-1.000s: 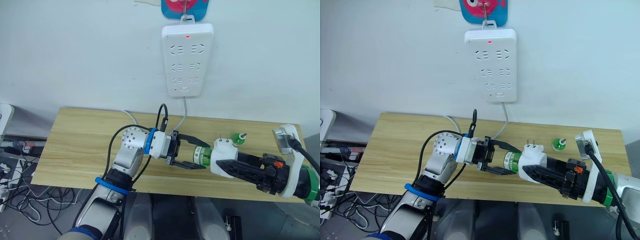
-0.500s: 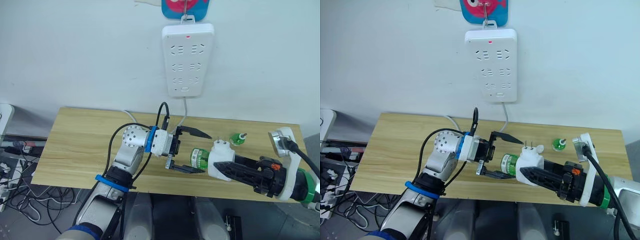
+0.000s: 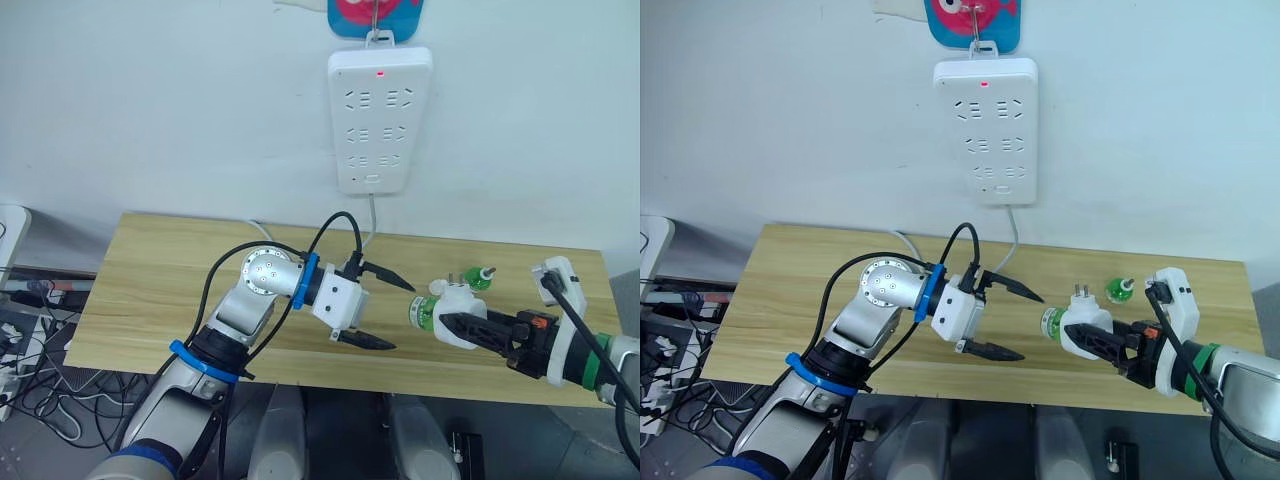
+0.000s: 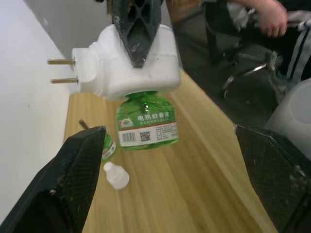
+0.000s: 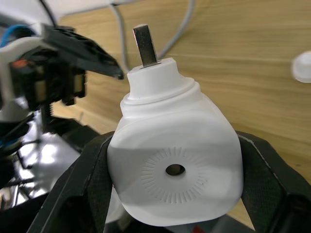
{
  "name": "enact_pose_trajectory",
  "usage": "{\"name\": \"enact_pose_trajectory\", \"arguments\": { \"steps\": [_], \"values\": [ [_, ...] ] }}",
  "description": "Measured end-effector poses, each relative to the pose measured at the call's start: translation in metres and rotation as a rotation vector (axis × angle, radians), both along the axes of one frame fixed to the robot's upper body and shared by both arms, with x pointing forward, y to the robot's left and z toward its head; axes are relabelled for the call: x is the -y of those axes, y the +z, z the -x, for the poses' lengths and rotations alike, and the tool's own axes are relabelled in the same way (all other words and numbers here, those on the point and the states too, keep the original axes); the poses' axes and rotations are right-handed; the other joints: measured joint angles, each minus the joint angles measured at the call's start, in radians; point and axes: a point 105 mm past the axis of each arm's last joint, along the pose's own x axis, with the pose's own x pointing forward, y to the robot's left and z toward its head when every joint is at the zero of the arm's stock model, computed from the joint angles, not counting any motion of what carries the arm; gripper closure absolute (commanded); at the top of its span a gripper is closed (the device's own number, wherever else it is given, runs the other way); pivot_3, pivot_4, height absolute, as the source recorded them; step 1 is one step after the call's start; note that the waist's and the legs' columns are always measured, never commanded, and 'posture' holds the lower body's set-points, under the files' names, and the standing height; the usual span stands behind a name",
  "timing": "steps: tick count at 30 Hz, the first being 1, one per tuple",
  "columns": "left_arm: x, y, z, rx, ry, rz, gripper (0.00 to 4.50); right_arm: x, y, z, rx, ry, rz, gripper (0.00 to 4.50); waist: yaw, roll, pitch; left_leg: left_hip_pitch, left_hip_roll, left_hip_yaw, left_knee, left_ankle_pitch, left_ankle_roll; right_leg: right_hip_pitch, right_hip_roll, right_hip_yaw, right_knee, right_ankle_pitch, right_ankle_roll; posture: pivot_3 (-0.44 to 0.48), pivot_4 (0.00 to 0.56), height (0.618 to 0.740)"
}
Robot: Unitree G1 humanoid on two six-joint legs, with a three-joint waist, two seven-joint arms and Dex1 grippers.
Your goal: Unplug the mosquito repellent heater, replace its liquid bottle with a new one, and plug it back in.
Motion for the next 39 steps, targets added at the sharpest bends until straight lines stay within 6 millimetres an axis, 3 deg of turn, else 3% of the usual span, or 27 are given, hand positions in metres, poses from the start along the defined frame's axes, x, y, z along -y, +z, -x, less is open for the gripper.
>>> {"name": "enact_pose_trajectory", "arguments": {
  "steps": [7,20,23,28,29,38,39],
  "values": [
    [0.009,-0.007,-0.004,0.028,0.047,-0.033,0.02,-0.010,-0.006,0.001,-0.013,-0.128,-0.002,1.38,-0.001,0.000,0.000,0.000,0.000,0.000,0.000,0.000,-0.001,-0.001,0.000,0.000,0.000,0.000,0.000,0.050,0.376,0.740],
    [0.022,-0.009,-0.011,0.080,0.060,-0.010,0.02,-0.034,0.001,0.003,-0.038,-0.263,-0.113,1.38,-0.006,0.000,-0.001,0.000,0.000,0.000,0.000,0.001,-0.001,-0.001,0.000,0.000,0.001,0.000,0.000,0.035,0.382,0.740],
    [0.022,-0.009,-0.012,0.085,0.060,-0.006,0.59,-0.037,0.001,0.003,-0.049,-0.278,-0.123,1.38,-0.006,0.000,-0.001,0.000,0.000,0.000,0.000,0.001,-0.001,-0.001,0.000,0.000,0.001,0.000,0.000,0.036,0.381,0.740],
    [0.021,-0.009,-0.015,0.095,0.065,-0.004,2.14,-0.040,0.000,0.004,-0.066,-0.277,-0.128,1.38,-0.006,0.000,-0.001,0.000,0.000,0.000,0.000,0.001,-0.001,-0.001,0.000,0.000,0.001,0.000,0.000,0.035,0.383,0.740],
    [0.021,-0.009,-0.015,0.096,0.064,-0.004,2.28,-0.040,0.000,0.003,-0.065,-0.278,-0.128,1.38,-0.006,0.000,-0.001,0.000,0.000,0.000,0.000,0.001,-0.001,-0.001,0.000,0.000,0.001,0.000,0.000,0.035,0.383,0.740],
    [0.022,-0.008,-0.016,0.098,0.061,-0.005,2.28,-0.041,0.000,0.002,-0.064,-0.279,-0.129,1.38,-0.007,0.000,-0.001,0.000,0.000,0.000,0.000,0.001,-0.001,-0.001,0.000,0.000,0.001,0.000,0.000,0.037,0.386,0.740],
    [0.022,-0.008,-0.016,0.096,0.061,-0.006,2.28,-0.040,0.000,0.002,-0.063,-0.275,-0.125,1.03,-0.007,0.000,-0.001,0.000,0.000,0.000,0.000,0.001,-0.001,-0.001,0.000,0.000,0.001,0.000,0.000,0.037,0.386,0.740]
  ]
}}
